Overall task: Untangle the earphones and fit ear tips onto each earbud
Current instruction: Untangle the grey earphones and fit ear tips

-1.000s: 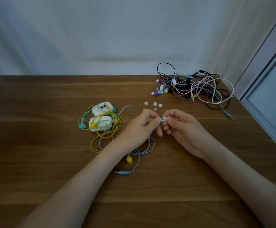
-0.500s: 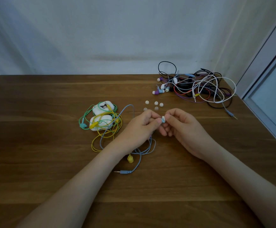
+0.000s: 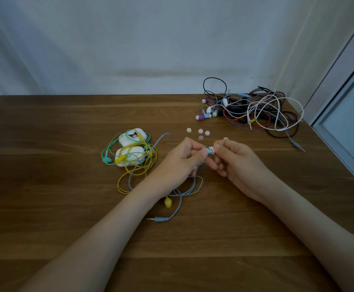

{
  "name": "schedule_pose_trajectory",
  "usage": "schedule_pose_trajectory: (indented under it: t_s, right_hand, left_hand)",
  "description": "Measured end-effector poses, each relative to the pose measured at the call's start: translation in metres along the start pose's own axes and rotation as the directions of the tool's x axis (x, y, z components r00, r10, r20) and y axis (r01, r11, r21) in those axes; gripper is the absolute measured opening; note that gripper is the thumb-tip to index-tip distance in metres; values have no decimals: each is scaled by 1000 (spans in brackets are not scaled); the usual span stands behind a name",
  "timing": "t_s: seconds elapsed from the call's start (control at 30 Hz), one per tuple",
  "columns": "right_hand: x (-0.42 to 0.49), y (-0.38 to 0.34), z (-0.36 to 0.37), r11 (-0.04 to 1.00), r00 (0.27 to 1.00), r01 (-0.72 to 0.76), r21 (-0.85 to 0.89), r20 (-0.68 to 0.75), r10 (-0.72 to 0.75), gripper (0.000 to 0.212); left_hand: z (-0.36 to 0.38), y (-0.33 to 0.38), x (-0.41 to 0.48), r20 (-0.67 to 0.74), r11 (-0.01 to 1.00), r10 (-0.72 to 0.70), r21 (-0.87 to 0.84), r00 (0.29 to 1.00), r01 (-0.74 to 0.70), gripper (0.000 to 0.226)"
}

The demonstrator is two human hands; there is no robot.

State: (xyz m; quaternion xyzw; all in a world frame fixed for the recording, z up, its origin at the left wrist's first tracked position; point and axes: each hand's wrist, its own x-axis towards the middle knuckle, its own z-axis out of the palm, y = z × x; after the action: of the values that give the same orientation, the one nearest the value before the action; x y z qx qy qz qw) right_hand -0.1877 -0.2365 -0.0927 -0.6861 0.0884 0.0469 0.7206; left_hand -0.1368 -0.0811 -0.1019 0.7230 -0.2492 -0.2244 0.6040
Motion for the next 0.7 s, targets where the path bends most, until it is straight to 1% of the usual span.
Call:
schedule_pose_trajectory:
  t_s: [0.27, 0.37, 0.5, 0.7]
  right_hand:
    - [0, 0, -1, 999, 1000, -26, 20, -13, 26, 19]
    - [0, -1, -1, 1000, 1000, -29, 3, 2, 29, 20]
    - [0, 0, -2, 1000, 999, -10, -23, 32, 11, 23]
    - [0, 2, -2, 999, 998, 23, -42, 52, -21, 21]
  left_hand:
    - [0, 1, 0, -2, 1000, 1, -7, 1000, -1, 11]
    - [0, 1, 1, -15, 1000, -4, 15, 1000, 4, 11]
    - [1, 1, 1, -39, 999, -10, 46, 999, 11, 10]
    - [4, 3, -2, -68, 997, -18, 75, 997, 23, 6]
